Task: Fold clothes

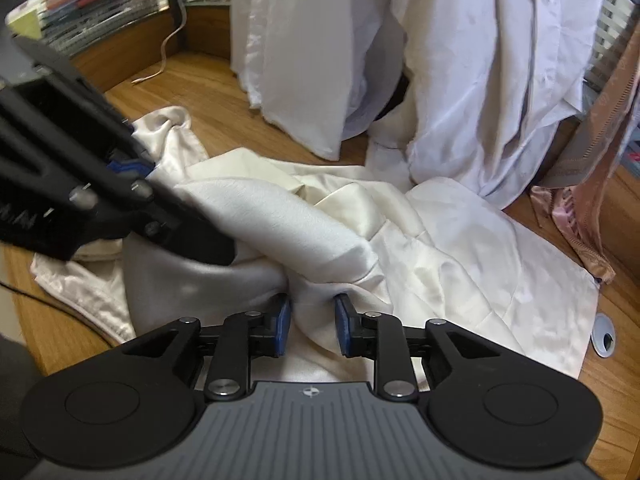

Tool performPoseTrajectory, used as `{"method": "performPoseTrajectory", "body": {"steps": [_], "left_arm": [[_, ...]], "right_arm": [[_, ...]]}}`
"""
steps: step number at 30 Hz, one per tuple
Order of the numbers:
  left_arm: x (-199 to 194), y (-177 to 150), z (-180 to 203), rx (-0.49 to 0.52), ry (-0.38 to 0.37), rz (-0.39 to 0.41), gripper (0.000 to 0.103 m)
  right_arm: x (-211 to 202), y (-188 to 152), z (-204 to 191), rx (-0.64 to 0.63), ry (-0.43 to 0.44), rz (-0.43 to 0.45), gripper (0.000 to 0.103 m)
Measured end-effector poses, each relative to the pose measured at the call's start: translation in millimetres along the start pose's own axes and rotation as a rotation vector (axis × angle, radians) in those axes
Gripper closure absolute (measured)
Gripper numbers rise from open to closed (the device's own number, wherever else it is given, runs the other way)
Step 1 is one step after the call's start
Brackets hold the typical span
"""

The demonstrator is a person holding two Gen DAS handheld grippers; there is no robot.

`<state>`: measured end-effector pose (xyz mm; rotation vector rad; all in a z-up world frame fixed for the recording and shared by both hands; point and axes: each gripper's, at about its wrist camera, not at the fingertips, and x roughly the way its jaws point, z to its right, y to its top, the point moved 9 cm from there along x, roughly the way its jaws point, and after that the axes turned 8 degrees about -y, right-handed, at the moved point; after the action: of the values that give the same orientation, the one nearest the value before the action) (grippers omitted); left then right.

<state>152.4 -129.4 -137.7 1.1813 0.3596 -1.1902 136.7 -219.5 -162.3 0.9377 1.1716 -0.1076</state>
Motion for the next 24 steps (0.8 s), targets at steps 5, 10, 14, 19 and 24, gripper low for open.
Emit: {"method": "performPoseTrajectory", "body": {"steps": [5,10,14,19,24], "left_arm": [[-2.2,-0.5,-1.7,-0.007,0.009,0.01,0.097],[-5.9,-0.8,-6.0,-0.003,0.06,0.031,0.092],[-9.4,5.6,-4.0,-0.01,0.045,0.069,0.076],[0.1,15.2,-2.5,-0.003,0.051,0.066,0.075],[2.0,27.1,4.4,0.002,0.009,0.094,0.099]], "right_arm": [[-3.4,5.7,9.0,0.061,-0.015,0.027,0.082],[-8.7,11.5,19.3,0.125,-0.027,0.058,0.099],[-34.2,20.9,27.6,0.159,-0.029,0.115,0.1],[-71.2,31.0,37.8,0.216,-0.002,0.169,0.1],[-103.3,33.5,53.3,0.275,-0.006,0.21,0.1]]}}
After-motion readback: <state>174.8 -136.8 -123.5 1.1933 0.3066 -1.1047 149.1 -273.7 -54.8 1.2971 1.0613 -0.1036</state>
